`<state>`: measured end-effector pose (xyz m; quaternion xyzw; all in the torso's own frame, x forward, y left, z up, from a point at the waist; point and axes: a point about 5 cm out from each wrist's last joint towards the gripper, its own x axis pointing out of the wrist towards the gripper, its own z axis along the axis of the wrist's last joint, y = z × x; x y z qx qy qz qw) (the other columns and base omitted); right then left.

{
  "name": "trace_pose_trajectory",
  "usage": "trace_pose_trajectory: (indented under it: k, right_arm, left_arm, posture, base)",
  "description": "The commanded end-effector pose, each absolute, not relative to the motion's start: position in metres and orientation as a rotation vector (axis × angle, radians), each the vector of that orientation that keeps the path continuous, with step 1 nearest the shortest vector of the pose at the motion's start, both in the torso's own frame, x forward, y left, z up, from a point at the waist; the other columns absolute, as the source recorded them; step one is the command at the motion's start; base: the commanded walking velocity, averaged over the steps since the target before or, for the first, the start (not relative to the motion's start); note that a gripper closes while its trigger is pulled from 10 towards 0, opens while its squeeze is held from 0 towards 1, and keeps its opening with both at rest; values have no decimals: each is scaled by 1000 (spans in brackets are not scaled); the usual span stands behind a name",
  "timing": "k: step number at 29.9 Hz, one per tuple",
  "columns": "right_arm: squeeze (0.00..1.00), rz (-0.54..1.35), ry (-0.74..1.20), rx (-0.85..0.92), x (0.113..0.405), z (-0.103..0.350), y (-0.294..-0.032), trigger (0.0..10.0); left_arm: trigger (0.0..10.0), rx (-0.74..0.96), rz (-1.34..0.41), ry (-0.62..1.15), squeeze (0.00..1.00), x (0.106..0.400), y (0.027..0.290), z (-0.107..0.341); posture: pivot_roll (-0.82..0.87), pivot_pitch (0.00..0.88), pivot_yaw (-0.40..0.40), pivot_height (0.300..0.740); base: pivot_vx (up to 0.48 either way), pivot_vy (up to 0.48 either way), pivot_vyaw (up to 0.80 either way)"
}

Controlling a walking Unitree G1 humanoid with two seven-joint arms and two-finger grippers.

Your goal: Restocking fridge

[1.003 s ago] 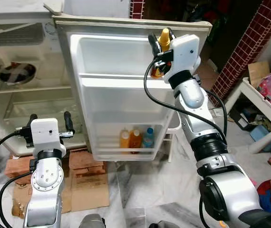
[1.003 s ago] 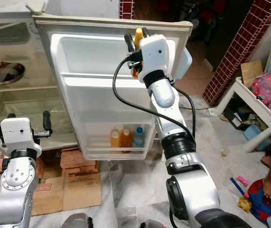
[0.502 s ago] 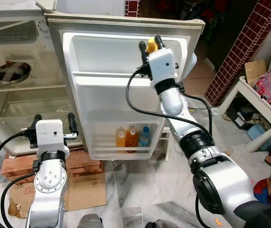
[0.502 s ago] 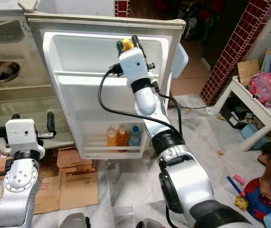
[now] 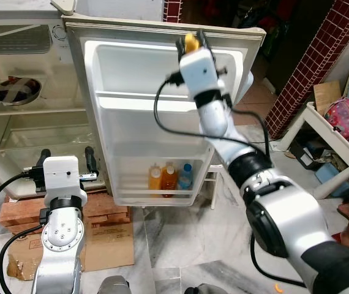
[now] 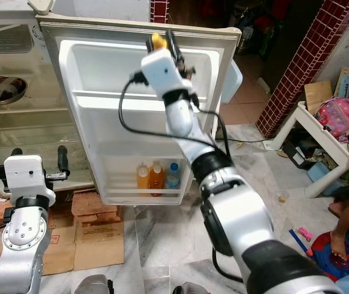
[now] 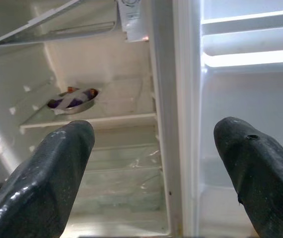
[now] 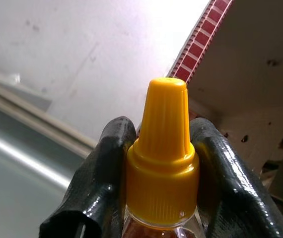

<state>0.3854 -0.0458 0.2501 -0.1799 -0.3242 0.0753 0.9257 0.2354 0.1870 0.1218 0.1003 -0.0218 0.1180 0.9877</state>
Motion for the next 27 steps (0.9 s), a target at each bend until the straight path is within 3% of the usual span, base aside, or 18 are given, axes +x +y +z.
trace_pose_trajectory:
  k: [1, 11, 22, 27]
  right_arm:
    - [0, 144, -661, -333, 388, 254, -50, 10000]
    - [0, 211, -606, -326, 376, 212, -73, 10000]
    - [0, 246, -644, -340, 364, 203, -82, 10000]
    - [0, 278, -535, -315, 368, 193, -79, 10000]
  left_arm:
    - [10000, 199, 228, -75, 0, 236, 185, 129]
    - [10000, 194, 227, -75, 0, 236, 183, 127]
    - [10000, 172, 225, -77, 0, 238, 181, 125]
    - [10000, 170, 234, -63, 0, 239, 181, 124]
  posture:
    - [188, 0, -101, 740]
    - [171, 0, -102, 740]
    - [148, 0, -91, 740]
    - [153, 0, -97, 740]
  base:
    - [277, 0, 0]
    - [281, 0, 0]
    - [0, 0, 0]
    - [0, 0, 0]
